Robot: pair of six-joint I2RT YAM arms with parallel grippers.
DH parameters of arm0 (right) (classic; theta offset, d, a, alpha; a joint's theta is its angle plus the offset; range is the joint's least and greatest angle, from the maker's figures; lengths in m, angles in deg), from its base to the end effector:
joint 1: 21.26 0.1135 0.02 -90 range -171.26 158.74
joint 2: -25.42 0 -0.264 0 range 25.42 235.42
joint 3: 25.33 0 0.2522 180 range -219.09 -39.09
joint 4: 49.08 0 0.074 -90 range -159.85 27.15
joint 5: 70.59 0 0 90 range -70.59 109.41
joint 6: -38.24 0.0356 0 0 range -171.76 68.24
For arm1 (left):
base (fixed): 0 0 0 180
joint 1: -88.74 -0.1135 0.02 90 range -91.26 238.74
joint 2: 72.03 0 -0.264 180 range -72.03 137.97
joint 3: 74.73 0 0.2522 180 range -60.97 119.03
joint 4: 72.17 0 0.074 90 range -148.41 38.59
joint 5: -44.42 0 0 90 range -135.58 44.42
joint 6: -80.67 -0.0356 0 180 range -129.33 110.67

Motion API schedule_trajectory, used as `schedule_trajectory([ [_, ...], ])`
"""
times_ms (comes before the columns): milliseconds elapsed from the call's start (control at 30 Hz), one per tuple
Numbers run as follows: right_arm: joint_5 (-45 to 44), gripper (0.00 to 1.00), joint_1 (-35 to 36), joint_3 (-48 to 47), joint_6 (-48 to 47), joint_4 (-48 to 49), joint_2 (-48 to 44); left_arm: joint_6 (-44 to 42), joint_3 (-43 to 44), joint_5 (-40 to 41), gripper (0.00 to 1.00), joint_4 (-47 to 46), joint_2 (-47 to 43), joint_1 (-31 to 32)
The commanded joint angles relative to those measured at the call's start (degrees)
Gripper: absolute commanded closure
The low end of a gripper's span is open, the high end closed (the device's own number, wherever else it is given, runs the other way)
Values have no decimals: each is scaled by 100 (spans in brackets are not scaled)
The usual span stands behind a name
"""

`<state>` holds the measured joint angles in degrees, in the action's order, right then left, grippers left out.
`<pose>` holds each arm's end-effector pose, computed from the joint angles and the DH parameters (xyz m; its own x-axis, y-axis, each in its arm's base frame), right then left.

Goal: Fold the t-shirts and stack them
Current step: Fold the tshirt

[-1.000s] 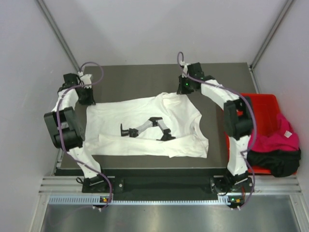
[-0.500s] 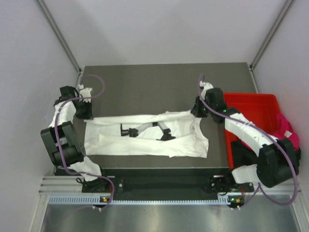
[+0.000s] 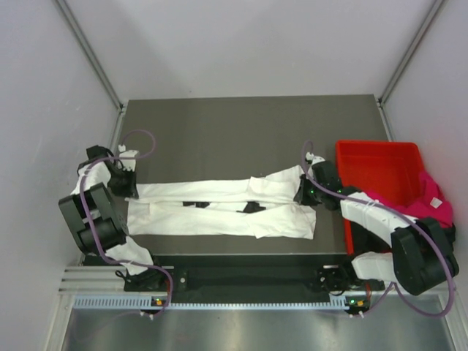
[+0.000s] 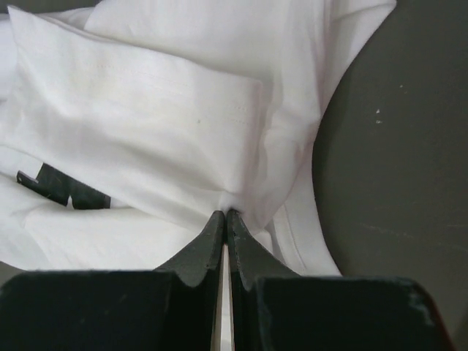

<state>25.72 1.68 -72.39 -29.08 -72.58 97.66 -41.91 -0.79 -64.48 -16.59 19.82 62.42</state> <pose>0.2194 0.0971 0.1755 -0.8133 0.0719 -0.5774 -0.1524 0.9313 0.3307 0.2732 0.1223 0.1966 -0.9056 0.1204 -0.4067 0.1788 0.9779 -0.1087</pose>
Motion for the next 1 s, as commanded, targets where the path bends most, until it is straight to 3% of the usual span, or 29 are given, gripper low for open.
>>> schedule_trajectory([
  [0,-103,100,105,-19,123,218,-290,-346,99,-219,92,230,104,-145],
  [233,-498,100,334,-510,263,-467,-624,-21,213,-211,100,-165,157,-145],
  [433,-525,100,448,-616,474,-785,-782,348,766,-500,100,-630,297,-145],
  [667,-1394,100,387,-1960,-96,-1275,140,1209,1926,-984,100,-1194,948,-101],
  [800,-1273,100,387,-1953,-18,-1513,115,1053,1656,-1064,100,-1107,931,-101],
  [967,-799,100,413,-838,561,-1321,-404,473,769,-722,100,-957,457,-249],
])
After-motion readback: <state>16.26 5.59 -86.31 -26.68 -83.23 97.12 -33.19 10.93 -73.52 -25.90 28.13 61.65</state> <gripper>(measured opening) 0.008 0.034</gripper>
